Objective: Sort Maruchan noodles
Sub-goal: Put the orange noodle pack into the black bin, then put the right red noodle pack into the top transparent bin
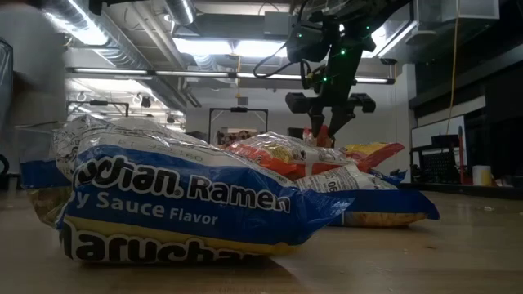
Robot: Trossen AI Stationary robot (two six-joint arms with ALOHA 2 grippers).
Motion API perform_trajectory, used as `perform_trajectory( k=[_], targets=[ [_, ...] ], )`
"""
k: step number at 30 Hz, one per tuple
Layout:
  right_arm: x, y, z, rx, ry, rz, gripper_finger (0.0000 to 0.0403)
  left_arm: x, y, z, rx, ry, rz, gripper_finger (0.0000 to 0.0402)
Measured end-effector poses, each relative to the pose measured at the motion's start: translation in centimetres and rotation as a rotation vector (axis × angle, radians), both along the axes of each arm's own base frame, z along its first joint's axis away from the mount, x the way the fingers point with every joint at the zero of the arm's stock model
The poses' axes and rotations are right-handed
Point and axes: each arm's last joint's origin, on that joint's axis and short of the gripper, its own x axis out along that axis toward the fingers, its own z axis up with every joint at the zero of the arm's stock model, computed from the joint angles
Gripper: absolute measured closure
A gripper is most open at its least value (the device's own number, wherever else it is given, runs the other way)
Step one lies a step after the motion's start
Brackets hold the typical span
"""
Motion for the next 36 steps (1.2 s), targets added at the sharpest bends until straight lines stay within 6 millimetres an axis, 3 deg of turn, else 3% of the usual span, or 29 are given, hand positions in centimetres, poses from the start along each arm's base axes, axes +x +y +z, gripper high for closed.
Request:
perform_trajectory(
  k=[10, 17, 22, 26, 32, 36],
  targets=[
    [0.2, 0.5, 0.1, 0.084, 0.010, 0.123, 0.0250, 0.0, 0.0, 0.0, -0.001, -0.001, 0.000, 0.0189],
    [-0.9, 0.7, 2.8, 0.046, -0.026, 0.167, 0.0248, 0.0, 0.0, 0.0, -0.020, -0.015, -0.001, 0.0189],
    [-2.0, 1.1, 5.2, 0.019, -0.091, 0.184, 0.0209, 0.0, 0.0, 0.0, -0.022, -0.016, -0.001, 0.0189],
    [-2.9, 1.7, 6.9, 0.094, -0.147, 0.313, 0.0157, 0.0, 0.0, 0.0, -0.024, -0.018, -0.001, 0.0189],
    [-4.3, 4.3, 8.7, 0.195, -0.154, 0.528, 0.0121, 0.0, 0.0, 0.0, -0.025, -0.018, -0.001, 0.0189],
    [-4.8, 7.6, 7.9, 0.277, -0.041, 0.665, 0.0123, 0.0, 0.0, 0.0, -0.029, -0.022, -0.002, 0.0189]
  ],
)
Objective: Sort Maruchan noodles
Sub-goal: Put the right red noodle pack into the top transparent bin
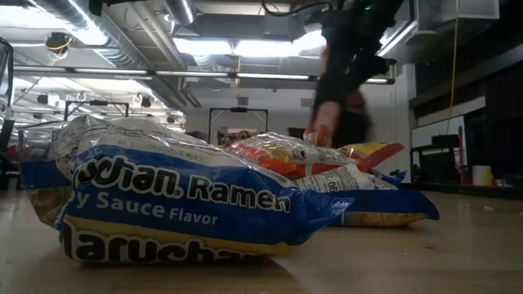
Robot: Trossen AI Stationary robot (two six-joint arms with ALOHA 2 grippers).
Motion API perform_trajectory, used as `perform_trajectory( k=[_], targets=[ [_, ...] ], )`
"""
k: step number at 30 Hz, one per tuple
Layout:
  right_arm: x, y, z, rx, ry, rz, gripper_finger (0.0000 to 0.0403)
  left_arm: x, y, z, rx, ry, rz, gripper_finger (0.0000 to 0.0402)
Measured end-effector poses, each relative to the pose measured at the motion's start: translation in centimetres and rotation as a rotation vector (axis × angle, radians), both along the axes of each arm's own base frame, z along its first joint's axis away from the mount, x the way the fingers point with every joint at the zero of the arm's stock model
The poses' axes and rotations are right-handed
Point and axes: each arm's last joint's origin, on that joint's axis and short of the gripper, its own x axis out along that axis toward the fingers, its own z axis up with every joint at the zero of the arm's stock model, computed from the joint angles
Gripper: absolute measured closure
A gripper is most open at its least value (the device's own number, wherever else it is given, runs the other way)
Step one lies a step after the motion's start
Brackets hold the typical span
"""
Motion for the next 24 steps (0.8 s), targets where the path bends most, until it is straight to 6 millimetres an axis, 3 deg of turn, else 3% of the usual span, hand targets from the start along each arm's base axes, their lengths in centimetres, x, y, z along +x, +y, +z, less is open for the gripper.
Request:
perform_trajectory(
  k=[4, 8, 16, 24],
  targets=[
    [-0.2, 3.9, -2.4, 0.063, 0.054, 0.104, 0.0127, 0.0, 0.0, 0.0, 0.000, 0.000, -0.008, 0.0189],
    [-1.0, 6.4, -5.7, 0.107, 0.079, 0.045, 0.0127, 0.1, 0.0, 0.0, 0.000, 0.002, -0.008, 0.0189],
    [-1.1, 7.5, -10.9, 0.283, -0.154, -0.060, 0.0127, 0.1, 0.0, 0.0, 0.001, 0.003, -0.004, 0.0189],
    [-2.1, 7.1, -12.8, 0.236, -0.165, -0.152, 0.0127, 0.1, 0.0, -0.1, 0.000, 0.012, -0.003, 0.0189]
  ],
)
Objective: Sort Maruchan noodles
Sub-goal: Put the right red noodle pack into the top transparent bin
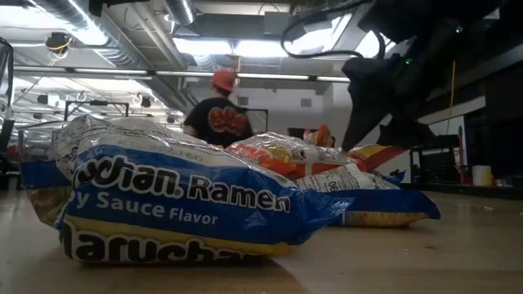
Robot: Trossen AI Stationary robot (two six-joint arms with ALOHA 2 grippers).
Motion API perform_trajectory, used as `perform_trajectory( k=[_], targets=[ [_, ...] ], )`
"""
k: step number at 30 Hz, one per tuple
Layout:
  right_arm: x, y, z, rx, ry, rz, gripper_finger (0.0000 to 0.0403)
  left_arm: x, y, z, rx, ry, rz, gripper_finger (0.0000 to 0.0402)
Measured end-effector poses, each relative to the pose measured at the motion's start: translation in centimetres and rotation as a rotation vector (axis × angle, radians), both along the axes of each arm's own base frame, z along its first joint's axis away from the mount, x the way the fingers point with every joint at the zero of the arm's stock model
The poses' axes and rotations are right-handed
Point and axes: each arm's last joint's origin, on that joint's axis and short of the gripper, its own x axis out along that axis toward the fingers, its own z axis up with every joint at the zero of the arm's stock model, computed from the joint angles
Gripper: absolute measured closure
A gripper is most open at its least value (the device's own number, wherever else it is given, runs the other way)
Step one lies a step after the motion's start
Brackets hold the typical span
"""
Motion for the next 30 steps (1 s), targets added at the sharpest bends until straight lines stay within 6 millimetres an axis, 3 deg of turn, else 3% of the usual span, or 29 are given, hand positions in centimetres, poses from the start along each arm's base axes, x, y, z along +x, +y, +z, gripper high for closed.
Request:
perform_trajectory(
  k=[5, 10, 14, 18, 24, 26, 30],
  targets=[
    [0.5, 0.1, 0.1, 0.005, -0.044, 0.011, 0.0127, 0.0, 0.0, -0.1, 0.000, 0.009, 0.003, 0.0189],
    [1.2, 0.2, -1.4, 0.004, -0.020, 0.010, 0.0127, 0.0, 0.0, -0.2, 0.000, 0.018, 0.014, 0.0189],
    [2.1, 0.3, -1.5, 0.024, -0.039, 0.017, 0.0138, 0.0, 0.0, -0.2, -0.001, 0.026, 0.014, 0.0189],
    [2.3, 0.3, -1.1, 0.021, -0.028, 0.014, 0.0208, 0.0, 0.1, -0.2, -0.001, 0.026, 0.025, 0.0189],
    [2.8, 0.4, -0.2, 0.021, -0.041, 0.015, 0.0371, 0.0, 0.1, -0.2, 0.000, 0.027, 0.027, 0.0189],
    [3.0, 0.3, 0.2, 0.015, -0.043, 0.015, 0.0387, 0.0, 0.1, -0.2, 0.000, 0.027, 0.027, 0.0189],
    [3.6, -0.8, 1.7, 0.011, 0.006, -0.025, 0.0378, 0.0, 0.1, -0.2, 0.001, 0.028, 0.027, 0.0189]
  ],
)
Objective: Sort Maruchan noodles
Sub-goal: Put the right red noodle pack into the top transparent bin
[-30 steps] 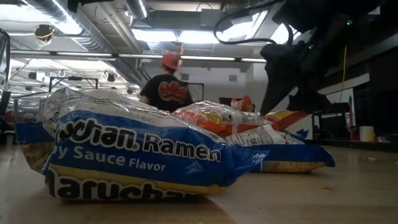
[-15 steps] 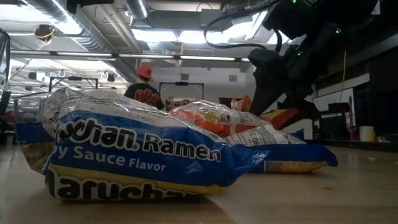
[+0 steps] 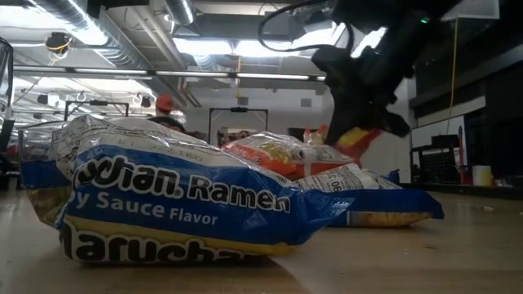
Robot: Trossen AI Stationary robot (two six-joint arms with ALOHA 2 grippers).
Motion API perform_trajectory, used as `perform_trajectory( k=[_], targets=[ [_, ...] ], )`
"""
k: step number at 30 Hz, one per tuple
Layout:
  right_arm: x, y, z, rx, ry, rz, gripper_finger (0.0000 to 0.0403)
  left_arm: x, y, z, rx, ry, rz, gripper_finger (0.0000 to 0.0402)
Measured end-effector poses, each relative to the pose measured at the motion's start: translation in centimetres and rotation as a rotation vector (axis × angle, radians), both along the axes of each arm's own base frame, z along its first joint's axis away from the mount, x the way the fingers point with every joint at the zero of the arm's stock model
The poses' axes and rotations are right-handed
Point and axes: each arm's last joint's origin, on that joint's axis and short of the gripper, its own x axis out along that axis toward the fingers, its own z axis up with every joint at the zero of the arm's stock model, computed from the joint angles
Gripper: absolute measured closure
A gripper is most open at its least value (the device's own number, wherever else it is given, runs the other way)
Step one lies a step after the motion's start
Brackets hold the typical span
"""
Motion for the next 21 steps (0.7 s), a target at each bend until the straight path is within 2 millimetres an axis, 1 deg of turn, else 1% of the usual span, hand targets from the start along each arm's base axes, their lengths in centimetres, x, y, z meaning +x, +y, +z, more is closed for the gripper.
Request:
perform_trajectory(
  k=[2, 4, 8, 11, 14, 16, 18, 21],
  targets=[
    [0.4, -0.7, 1.4, -0.033, 0.020, 0.002, 0.0388, 0.0, 0.0, 0.0, 0.000, 0.000, 0.000, 0.0189],
    [0.8, -1.5, 3.1, -0.081, 0.033, 0.010, 0.0393, 0.0, 0.0, 0.0, 0.000, 0.000, 0.000, 0.0189],
    [1.6, -3.7, 7.5, -0.195, 0.066, 0.006, 0.0390, 0.0, 0.0, 0.0, 0.000, 0.000, 0.000, 0.0189],
    [2.5, -5.3, 10.7, -0.307, 0.006, -0.019, 0.0394, 0.0, 0.0, 0.0, 0.001, 0.000, 0.000, 0.0189],
    [3.5, -6.7, 13.0, -0.377, -0.108, -0.045, 0.0394, 0.0, 0.0, 0.0, 0.007, 0.004, 0.004, 0.0189],
    [4.5, -7.7, 13.4, -0.393, -0.187, -0.063, 0.0393, 0.0, 0.0, 0.1, 0.007, -0.006, 0.008, 0.0189],
    [5.9, -8.7, 12.8, -0.384, -0.265, -0.066, 0.0394, -0.3, 0.0, 0.3, 0.007, -0.033, 0.000, 0.0189],
    [8.8, -10.1, 11.7, -0.352, -0.441, -0.042, 0.0394, -0.7, 0.0, 0.6, 0.007, -0.069, -0.015, 0.0189]
  ],
)
